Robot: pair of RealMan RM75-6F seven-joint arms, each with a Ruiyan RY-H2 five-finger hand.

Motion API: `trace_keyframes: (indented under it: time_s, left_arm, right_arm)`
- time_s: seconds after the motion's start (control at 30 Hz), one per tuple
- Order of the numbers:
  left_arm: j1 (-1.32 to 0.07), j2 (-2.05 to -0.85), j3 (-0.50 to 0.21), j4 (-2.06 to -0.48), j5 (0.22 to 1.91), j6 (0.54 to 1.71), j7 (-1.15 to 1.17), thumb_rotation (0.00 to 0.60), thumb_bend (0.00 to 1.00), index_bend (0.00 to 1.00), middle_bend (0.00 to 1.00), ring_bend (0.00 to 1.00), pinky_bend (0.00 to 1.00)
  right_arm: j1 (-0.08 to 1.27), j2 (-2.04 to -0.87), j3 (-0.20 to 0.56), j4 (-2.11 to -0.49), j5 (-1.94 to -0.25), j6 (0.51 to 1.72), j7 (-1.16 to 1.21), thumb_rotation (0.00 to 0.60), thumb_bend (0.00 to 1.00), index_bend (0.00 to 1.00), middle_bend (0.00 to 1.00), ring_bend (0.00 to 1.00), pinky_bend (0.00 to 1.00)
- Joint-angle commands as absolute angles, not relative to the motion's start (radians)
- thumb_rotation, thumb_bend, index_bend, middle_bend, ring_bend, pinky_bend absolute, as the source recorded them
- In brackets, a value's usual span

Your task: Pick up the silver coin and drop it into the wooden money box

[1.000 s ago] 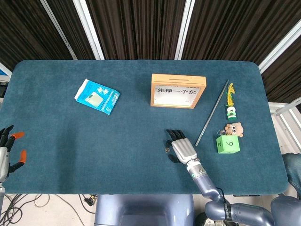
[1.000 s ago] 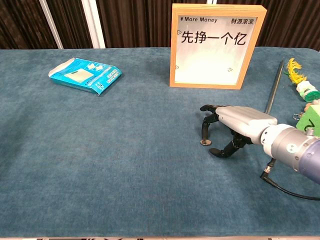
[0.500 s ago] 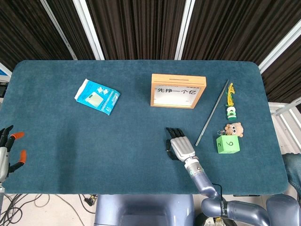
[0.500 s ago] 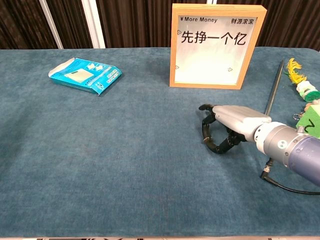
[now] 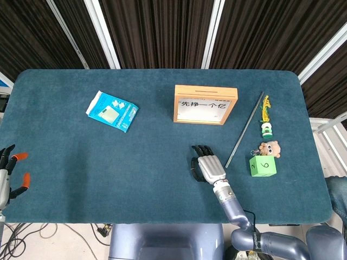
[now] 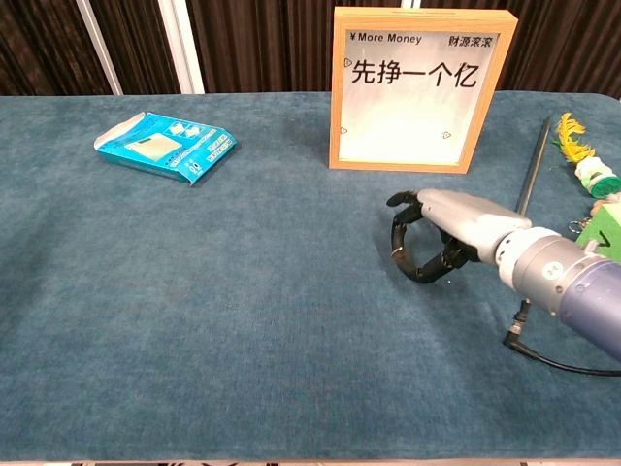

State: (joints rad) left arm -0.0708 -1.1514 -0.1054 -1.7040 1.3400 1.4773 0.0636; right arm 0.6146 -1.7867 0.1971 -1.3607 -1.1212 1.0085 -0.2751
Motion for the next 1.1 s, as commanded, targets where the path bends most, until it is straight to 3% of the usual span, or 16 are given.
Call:
trace_keyframes:
  time_s: [0.03,0.3,0.67,0.8,1.1]
  left_arm:
    - [-0.071,-1.151,-0.105,-1.705,1.340,1.477,0.063,0.600,0.46,0.27,0.03,0.00,0.00]
    - [-0.071,-1.152,-0.104,-1.705,1.342,1.478,0.068,0.600,0.46,0.28,0.03,0.00,0.00]
    - [-0.070,-1.156,-0.106,-1.704,1.340,1.484,0.076,0.600,0.46,0.28,0.03,0.00,0.00]
    - [-0.072,-1.159,-0.109,-1.699,1.338,1.486,0.084,0.600,0.46,0.28,0.03,0.00,0.00]
    - [-0.075,-1.175,-0.123,-1.689,1.311,1.490,0.109,0.600,0.46,0.28,0.03,0.00,0.00]
  right_arm:
    - [0.605,-1.750,0.206,-1.402,-1.160,1.045,-0.254,0.600,0.61,0.81,0.11,0.03,0.00]
    - [0.570,-1.567,0.243,-1.592,-1.233,1.140,-0.254,0.600,0.61,0.81,0.11,0.01,0.00]
    - [0.521,-1.335,0.384,-1.789,-1.200,1.251,-0.220,0.600,0.61,0.80,0.11,0.01,0.00]
    - [0.548,-1.302,0.435,-1.784,-1.169,1.235,-0.220,0.600,0.61,0.80,0.11,0.01,0.00]
    - [0.693,-1.252,0.531,-1.654,-1.031,1.066,-0.267,0.600,0.61,0.80,0.11,0.01,0.00]
